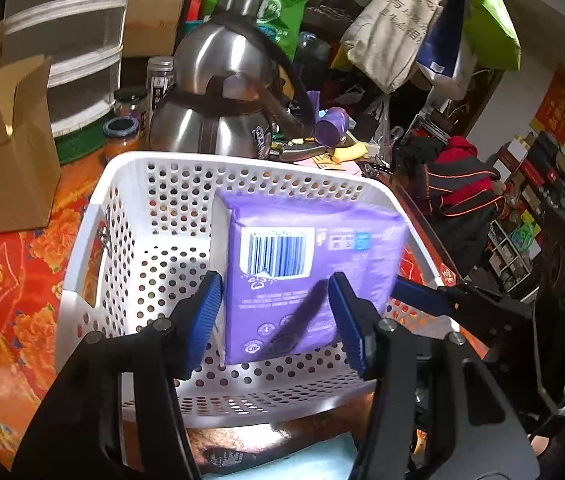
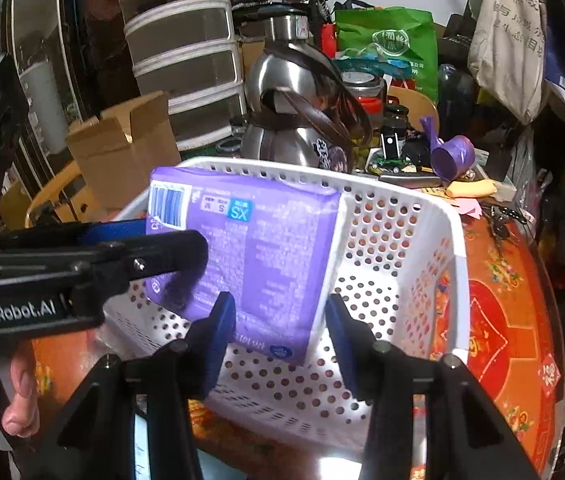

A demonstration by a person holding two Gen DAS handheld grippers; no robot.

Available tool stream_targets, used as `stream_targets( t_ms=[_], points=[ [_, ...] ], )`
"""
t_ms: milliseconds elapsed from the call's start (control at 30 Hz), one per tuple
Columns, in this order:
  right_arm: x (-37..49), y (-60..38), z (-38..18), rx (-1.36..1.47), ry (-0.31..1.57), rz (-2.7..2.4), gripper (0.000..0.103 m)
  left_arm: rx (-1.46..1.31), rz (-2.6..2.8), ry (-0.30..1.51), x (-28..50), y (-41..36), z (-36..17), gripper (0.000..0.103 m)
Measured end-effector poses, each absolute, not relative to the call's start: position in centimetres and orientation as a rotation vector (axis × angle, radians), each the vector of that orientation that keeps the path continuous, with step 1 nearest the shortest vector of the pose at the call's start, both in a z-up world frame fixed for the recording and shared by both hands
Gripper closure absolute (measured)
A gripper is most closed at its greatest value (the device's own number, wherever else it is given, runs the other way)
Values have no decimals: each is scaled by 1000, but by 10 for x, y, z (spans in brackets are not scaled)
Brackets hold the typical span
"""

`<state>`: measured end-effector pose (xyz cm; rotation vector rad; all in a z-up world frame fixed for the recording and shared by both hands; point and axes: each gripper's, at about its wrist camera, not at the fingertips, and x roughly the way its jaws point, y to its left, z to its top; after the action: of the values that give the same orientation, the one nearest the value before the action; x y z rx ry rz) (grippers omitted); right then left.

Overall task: Organize soft objects
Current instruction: 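Carry the purple package into the white basket and open both grippers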

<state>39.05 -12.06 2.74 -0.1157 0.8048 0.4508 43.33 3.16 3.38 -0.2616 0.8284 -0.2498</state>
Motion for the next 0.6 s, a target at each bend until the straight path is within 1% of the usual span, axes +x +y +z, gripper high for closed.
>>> stream_targets(
  t_ms=[67, 133, 167, 200, 267, 300, 400, 600],
  points=[
    [392, -120, 23, -137, 816, 434, 56, -245, -222, 826, 430, 33, 32, 49],
    [390, -123, 21, -136, 820, 422, 53, -230, -213, 823, 427, 36, 31, 49],
    [390, -125, 21, -133, 818, 419, 44, -225, -206, 820, 426, 37, 32, 47],
    [389, -128, 22, -124, 819, 415, 38, -221, -203, 816, 425, 37, 33, 45],
    [388, -135, 24, -101, 815, 407, 34, -219, -202, 809, 421, 40, 36, 33],
    [387, -138, 26, -93, 810, 400, 32, -215, -194, 803, 417, 40, 38, 32],
    [383, -146, 34, -74, 794, 386, 32, -216, -184, 791, 409, 44, 44, 28],
    [361, -158, 49, -41, 766, 391, 32, -185, -168, 756, 373, 45, 54, 28]
  ],
)
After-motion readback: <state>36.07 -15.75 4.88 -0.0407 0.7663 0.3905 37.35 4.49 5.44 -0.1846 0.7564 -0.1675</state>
